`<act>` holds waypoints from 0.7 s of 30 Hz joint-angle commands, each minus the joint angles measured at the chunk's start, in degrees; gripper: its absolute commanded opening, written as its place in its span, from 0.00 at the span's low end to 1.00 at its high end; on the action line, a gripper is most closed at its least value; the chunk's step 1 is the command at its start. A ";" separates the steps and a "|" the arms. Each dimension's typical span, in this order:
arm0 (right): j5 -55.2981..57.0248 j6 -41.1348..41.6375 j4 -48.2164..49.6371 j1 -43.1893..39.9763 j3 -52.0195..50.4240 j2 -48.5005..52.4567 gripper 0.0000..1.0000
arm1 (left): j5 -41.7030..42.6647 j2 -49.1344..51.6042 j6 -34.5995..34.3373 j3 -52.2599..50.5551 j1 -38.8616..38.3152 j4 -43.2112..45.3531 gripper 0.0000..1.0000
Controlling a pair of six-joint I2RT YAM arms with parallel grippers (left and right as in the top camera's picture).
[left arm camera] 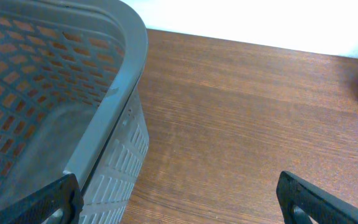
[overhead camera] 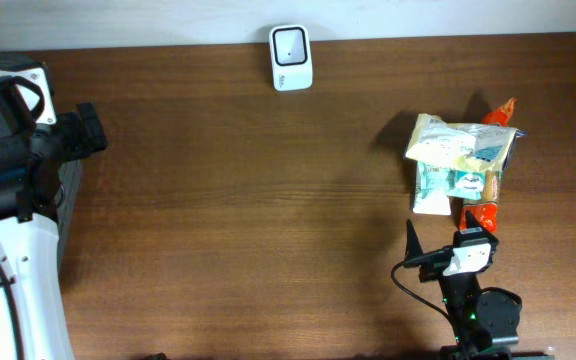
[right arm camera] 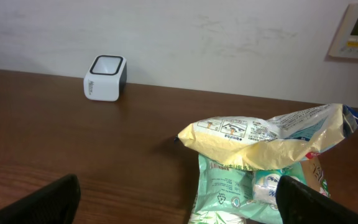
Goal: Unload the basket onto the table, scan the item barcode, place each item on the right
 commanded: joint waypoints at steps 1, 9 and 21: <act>0.74 -0.15 -0.13 -0.17 -0.48 -0.55 0.98 | 0.44 -0.72 -0.57 0.46 0.11 0.09 0.99; 0.74 -0.15 -0.13 -0.17 -0.48 -0.55 0.99 | 0.42 -0.72 -0.57 0.46 0.11 0.00 0.99; 0.74 -0.15 -0.13 -0.17 -0.48 -0.55 0.99 | -3.23 -22.64 0.55 -20.94 -8.83 14.10 0.99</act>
